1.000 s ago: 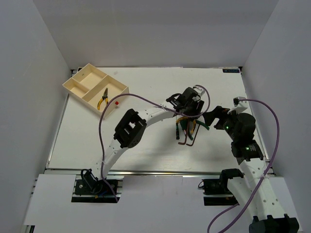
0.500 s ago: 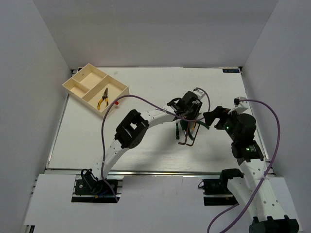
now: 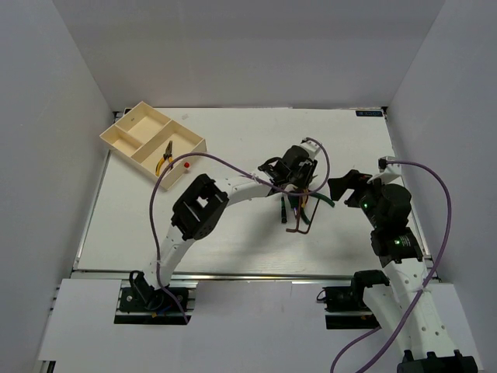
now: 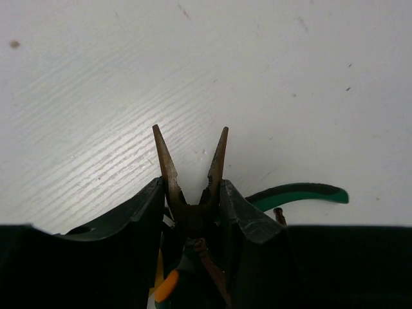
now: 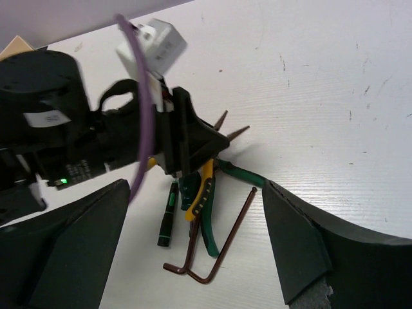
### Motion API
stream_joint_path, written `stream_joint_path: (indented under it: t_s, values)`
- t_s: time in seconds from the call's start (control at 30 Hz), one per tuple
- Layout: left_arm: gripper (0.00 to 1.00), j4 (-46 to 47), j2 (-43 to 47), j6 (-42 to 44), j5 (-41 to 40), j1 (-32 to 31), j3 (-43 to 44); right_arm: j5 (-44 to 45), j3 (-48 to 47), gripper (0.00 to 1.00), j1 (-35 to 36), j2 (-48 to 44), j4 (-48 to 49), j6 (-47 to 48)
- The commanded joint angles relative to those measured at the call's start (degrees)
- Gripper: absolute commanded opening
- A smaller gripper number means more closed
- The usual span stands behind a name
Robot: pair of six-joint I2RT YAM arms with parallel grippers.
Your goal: Sort the tools into containers
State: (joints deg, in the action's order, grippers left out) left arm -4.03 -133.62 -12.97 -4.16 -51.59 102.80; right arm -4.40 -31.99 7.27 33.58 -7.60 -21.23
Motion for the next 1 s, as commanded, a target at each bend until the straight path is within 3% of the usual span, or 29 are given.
stream_joint_path:
  t_s: [0.0,0.4,0.57,0.77,0.97]
  values:
    - [0.00,8.69,9.95,-0.48,-1.37,-0.17,-1.37,1.33,0.52,0.89,0.11,-0.54,1.00,-0.74]
    - [0.00,15.63,17.59,-0.39,-4.62,0.35,-8.49,2.03,0.79,0.89,0.03,-1.68,0.65,-0.83]
    - [0.00,15.37,23.05,4.08,-13.58,2.20,-13.76,1.77,0.70,0.89,0.03,-1.50,0.74,-0.91]
    - [0.00,13.61,30.96,7.17,-20.35,9.22,-20.35,0.63,1.14,0.89,0.03,-1.24,1.53,-1.00]
    - [0.00,10.37,34.74,8.84,-23.34,20.55,-22.91,0.27,1.22,0.89,0.20,-0.98,1.79,-0.83]
